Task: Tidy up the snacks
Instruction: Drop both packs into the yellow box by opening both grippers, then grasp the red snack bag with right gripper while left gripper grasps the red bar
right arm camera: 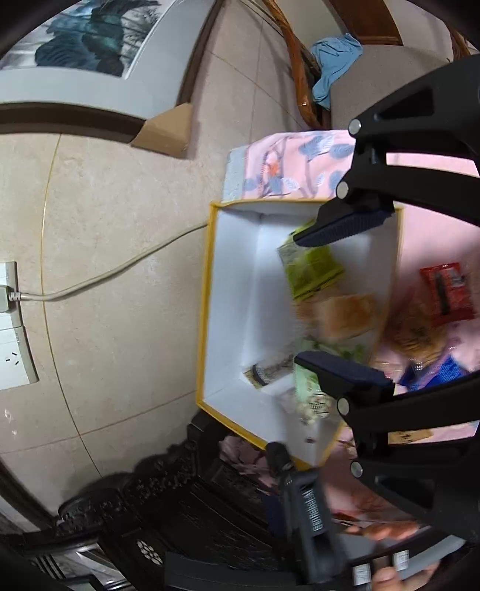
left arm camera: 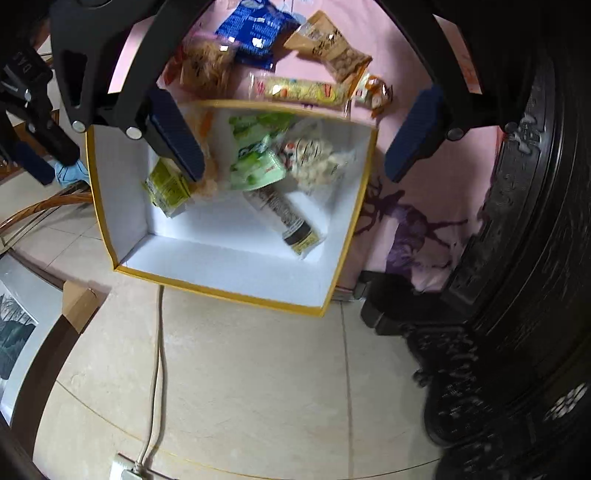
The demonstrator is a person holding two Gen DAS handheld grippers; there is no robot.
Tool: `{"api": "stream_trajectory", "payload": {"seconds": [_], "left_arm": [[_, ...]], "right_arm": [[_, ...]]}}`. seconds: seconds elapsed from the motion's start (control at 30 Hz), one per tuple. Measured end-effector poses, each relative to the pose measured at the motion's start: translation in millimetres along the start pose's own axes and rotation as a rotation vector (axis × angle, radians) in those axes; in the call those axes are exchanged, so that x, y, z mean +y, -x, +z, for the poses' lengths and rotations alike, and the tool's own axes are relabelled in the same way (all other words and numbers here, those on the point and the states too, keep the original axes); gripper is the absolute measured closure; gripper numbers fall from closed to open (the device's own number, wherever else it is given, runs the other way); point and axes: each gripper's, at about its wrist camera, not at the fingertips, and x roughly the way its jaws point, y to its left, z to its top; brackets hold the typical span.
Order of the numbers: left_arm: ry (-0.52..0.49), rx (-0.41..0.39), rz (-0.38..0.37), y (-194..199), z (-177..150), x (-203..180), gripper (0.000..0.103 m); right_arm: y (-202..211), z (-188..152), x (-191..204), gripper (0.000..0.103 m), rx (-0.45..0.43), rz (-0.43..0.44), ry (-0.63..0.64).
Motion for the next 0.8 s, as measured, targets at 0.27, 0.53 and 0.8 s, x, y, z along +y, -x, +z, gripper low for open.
{"api": "stream_trajectory", "payload": {"seconds": [0.27, 0.53, 0.8], "left_arm": [[0.045, 0.045, -0.007, 18.6, -87.0, 37.6, 0.004], [0.028, 0.212, 0.031, 22.8, -201.2, 89.3, 0.004], [-0.150, 0.288, -0.005, 35.4, -252.1, 98.2, 0.004]], "right_arm": [[-23.7, -117.2, -7.6, 0.036, 0.191, 0.029, 0.032], [-62.4, -159.8, 0.4, 0.036, 0.272, 0.027, 0.072], [-103.7, -149.1, 0.2, 0.065, 0.274, -0.019, 0.079]]}}
